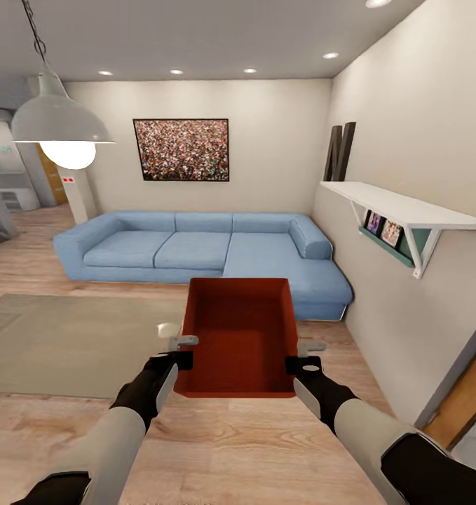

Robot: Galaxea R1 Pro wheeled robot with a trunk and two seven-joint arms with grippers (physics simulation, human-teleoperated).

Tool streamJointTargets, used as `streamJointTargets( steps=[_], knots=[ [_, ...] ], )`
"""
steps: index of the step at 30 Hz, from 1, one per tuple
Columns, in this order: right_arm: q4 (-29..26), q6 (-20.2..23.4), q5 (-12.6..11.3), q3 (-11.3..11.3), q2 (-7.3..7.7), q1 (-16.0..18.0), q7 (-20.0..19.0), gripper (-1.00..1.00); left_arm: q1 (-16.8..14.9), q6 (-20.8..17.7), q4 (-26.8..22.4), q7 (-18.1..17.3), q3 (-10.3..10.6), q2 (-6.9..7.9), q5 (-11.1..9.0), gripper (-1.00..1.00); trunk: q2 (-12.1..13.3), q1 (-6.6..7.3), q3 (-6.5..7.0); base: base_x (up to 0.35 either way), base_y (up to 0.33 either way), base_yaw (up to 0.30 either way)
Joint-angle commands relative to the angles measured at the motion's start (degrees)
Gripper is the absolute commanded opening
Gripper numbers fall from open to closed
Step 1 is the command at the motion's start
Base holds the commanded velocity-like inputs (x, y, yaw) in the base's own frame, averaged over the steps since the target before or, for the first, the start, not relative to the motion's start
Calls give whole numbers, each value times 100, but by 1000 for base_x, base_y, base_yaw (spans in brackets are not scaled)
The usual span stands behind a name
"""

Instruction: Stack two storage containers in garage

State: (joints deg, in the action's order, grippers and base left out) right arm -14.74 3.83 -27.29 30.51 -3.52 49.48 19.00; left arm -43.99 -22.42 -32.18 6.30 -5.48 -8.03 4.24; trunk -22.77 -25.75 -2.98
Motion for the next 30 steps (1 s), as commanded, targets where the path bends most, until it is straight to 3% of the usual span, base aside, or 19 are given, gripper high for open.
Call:
streamJointTargets(
  steps=[1,30],
  knots=[
    [15,33,-74,149,1,0,77,-100,-8,-39,-43,21,-58,-15,174,-100,-14,-4,-14,0,0,300],
    [24,21,-74,131,1,0,77,-100,-7,-42,-10,37,-58,-23,174,-100,-14,-4,-14,0,0,300]
  ],
)
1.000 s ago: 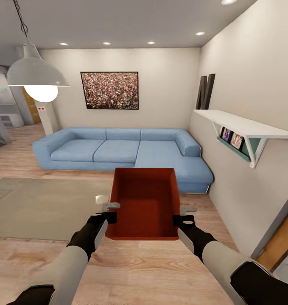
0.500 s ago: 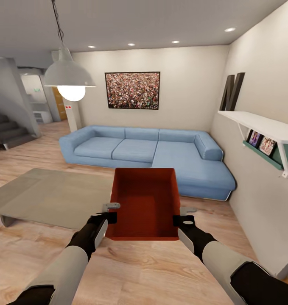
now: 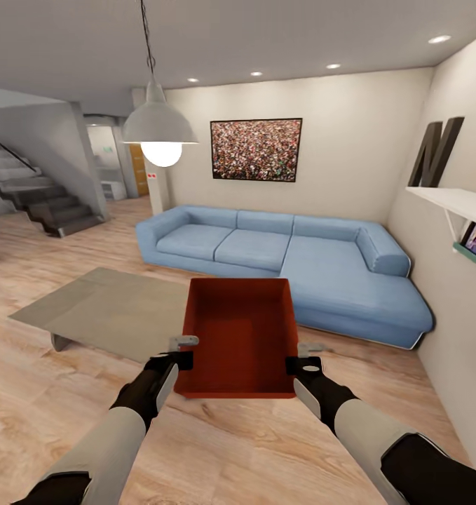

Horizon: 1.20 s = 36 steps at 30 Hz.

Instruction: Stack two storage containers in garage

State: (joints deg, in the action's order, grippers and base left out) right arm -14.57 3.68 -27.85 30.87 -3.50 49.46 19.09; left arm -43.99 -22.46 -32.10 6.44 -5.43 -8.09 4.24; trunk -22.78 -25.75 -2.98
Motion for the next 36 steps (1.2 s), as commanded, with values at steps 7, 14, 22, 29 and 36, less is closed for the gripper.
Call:
streamJointTargets(
  steps=[7,14,22,29,36],
  knots=[
    [10,36,-19,94,-3,2,68,-100,-7,-38,-17,22,-63,-17,173,-100,-14,-4,-13,0,0,300],
    [34,36,-19,96,-1,2,68,-100,-7,-38,-21,22,-63,-17,173,-100,-14,-4,-13,0,0,300],
    [33,36,-19,94,-1,2,68,-100,-8,-38,-17,22,-63,-17,173,-100,-14,-4,-13,0,0,300],
    [33,36,-19,94,-1,2,68,-100,-8,-30,-23,24,-63,-17,173,-100,-14,-4,-13,0,0,300],
    [33,36,-19,94,-1,2,68,-100,-7,-30,-24,24,-63,-17,178,-100,-14,-4,-13,0,0,300]
  ],
)
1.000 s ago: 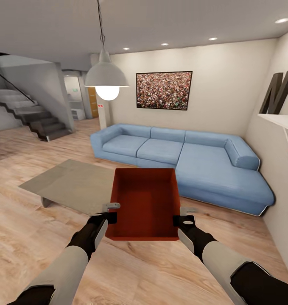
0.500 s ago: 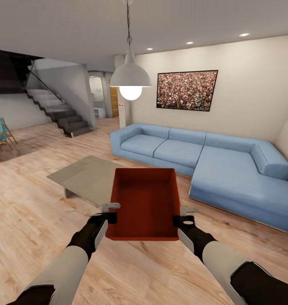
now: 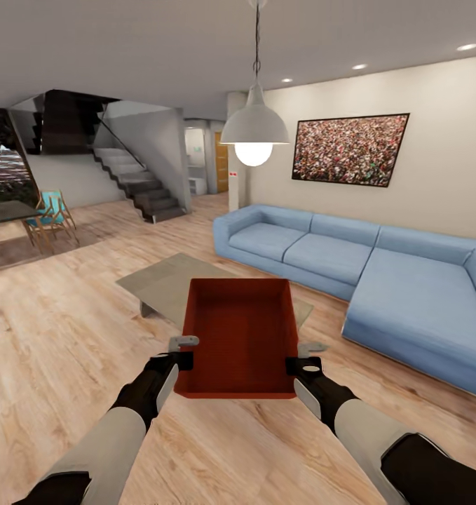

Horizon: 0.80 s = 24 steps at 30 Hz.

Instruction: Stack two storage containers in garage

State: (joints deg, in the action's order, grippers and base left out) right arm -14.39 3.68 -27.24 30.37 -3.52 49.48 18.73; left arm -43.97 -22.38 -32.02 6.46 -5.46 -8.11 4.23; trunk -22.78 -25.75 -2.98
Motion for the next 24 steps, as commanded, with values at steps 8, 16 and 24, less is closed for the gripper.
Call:
streamJointTargets(
  steps=[8,16,24],
  knots=[
    [15,36,-80,144,2,1,105,-100,-12,-40,-36,22,-61,-15,179,-100,-14,-4,-13,0,0,300],
    [15,36,-80,144,0,1,105,-100,-12,-39,-33,22,-61,-15,180,-100,-14,-4,-13,0,0,300],
    [15,36,-80,144,0,1,105,-100,-12,-39,-35,22,-61,-15,181,-100,-14,-4,-13,0,0,300]
  ],
)
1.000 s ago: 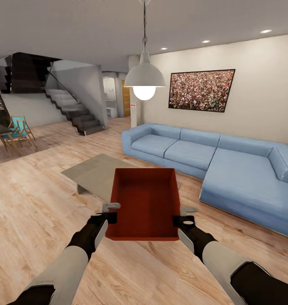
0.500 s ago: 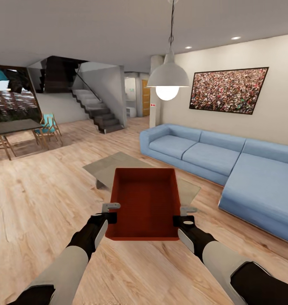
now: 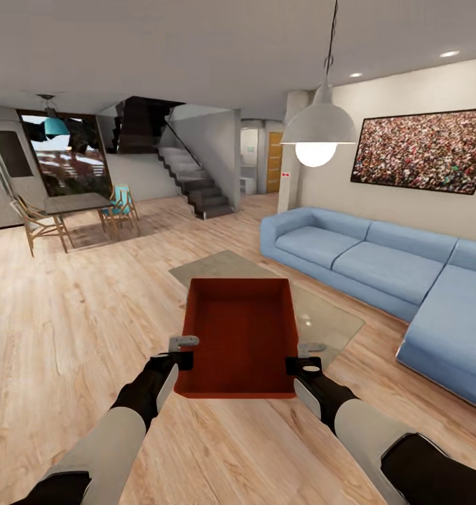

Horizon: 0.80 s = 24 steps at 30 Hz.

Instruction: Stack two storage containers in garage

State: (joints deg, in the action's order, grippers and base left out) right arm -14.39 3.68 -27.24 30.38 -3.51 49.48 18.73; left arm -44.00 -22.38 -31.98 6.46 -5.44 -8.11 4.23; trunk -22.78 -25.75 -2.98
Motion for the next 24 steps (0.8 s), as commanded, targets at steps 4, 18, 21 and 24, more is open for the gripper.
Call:
streamJointTargets(
  steps=[4,18,21,24],
  knots=[
    [16,37,-79,144,0,0,104,-100,-5,-39,-37,22,-62,-16,182,-100,-14,-4,-13,0,0,300],
    [15,37,-79,144,0,0,104,-100,-6,-39,-36,22,-62,-16,180,-100,-14,-4,-13,0,0,300],
    [15,37,-79,144,0,0,104,-100,-5,-39,-36,22,-62,-16,182,-100,-14,-4,-13,0,0,300],
    [15,37,-79,144,0,0,104,-100,-4,-39,-36,22,-62,-16,183,-100,-14,-4,-13,0,0,300]
  ],
)
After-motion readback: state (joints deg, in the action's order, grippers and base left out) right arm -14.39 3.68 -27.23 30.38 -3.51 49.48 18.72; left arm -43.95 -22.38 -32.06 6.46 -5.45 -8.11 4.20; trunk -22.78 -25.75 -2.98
